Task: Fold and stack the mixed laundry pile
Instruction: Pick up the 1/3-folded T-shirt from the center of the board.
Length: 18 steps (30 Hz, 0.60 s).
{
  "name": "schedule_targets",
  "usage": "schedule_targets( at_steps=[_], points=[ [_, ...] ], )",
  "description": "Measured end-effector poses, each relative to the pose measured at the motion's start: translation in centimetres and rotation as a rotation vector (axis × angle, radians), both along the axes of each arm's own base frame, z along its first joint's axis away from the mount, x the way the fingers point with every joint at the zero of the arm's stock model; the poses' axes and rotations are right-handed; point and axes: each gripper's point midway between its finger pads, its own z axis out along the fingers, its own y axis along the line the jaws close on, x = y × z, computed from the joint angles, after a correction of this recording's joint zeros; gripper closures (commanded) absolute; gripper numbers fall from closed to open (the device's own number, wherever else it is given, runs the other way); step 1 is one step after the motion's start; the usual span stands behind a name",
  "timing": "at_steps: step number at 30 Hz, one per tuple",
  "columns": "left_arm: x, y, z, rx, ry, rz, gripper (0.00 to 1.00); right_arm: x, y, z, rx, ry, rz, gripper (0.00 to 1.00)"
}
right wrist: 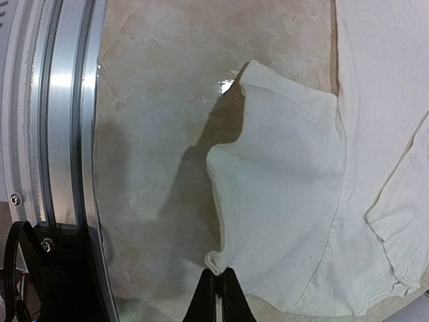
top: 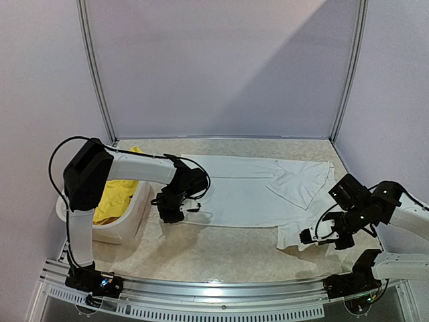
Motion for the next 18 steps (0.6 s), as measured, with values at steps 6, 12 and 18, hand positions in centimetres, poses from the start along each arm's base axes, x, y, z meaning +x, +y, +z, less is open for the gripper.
schedule_targets(
  at_steps=[6,12,18],
  points=[
    [0.6,-0.2,0.7,-0.012,-0.037,-0.003,1.00,2.2,-0.6,3.0,0.031,-0.088,-0.080,1.00],
    [2.8,-1.8,4.6,-0.090,-0.157,0.001,1.00,4.6,-1.3,6.5,0.061,-0.191,-0.160,1.00],
    [4.1,-2.3,6.5,-0.120,-0.234,0.020,1.00,6.1,-3.3,8.2,0.044,-0.277,-0.256,1.00]
  ],
)
